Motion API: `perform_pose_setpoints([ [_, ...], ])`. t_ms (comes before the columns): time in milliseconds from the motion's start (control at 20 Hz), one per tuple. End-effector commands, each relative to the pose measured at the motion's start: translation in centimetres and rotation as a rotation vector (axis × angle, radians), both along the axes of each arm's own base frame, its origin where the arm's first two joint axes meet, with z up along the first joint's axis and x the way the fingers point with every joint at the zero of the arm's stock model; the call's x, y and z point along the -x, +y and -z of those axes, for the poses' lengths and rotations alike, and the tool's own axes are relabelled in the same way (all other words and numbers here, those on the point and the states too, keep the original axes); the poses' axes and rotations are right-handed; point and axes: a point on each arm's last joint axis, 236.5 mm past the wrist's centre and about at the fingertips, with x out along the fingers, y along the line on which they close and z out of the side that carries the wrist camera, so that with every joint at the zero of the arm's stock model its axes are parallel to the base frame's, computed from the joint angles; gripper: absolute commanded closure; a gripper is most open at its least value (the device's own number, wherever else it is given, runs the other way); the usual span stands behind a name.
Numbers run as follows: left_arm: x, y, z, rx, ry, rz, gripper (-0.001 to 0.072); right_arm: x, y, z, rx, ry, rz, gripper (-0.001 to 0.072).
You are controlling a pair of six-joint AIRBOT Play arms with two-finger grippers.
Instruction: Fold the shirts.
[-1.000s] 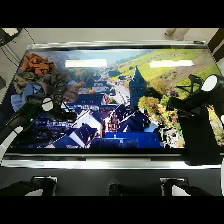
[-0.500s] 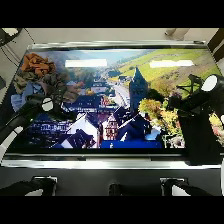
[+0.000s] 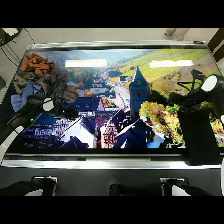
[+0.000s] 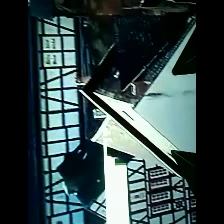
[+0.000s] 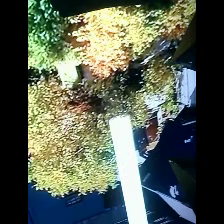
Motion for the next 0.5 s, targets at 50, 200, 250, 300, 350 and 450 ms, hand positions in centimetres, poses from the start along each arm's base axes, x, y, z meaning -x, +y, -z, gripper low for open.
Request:
perform_pose_setpoints([
  [50, -2.1, -0.4, -0.7, 0.017, -0.094, 0.002, 0.0153, -2.2, -0.5, -0.8, 0.016, -0.098, 0.014, 0.0037],
  [200, -4.0, -0.7, -2.1, 0.030, -0.179, 0.014, 0.0049, -3.3, -0.7, -1.3, 0.022, -0.149, 0.021, 0.0038],
  [250, -5.6, -0.3, -3.6, 0.036, -0.237, -0.006, -0.0013, -3.3, -0.7, -1.3, 0.022, -0.148, 0.021, 0.0038],
  [300, -7.8, 1.3, -6.2, 0.053, -0.302, -0.065, -0.0013, -3.2, -0.7, -1.2, 0.022, -0.144, 0.020, 0.0038],
  [350, -10.0, 4.2, -9.2, 0.073, -0.362, -0.168, -0.0013, -3.0, -0.6, -1.2, 0.021, -0.136, 0.018, 0.0038],
  [450, -13.5, 13.0, -15.3, 0.185, -0.461, -0.475, -0.0013, -2.0, -0.4, -0.7, 0.016, -0.091, 0.009, 0.0038],
])
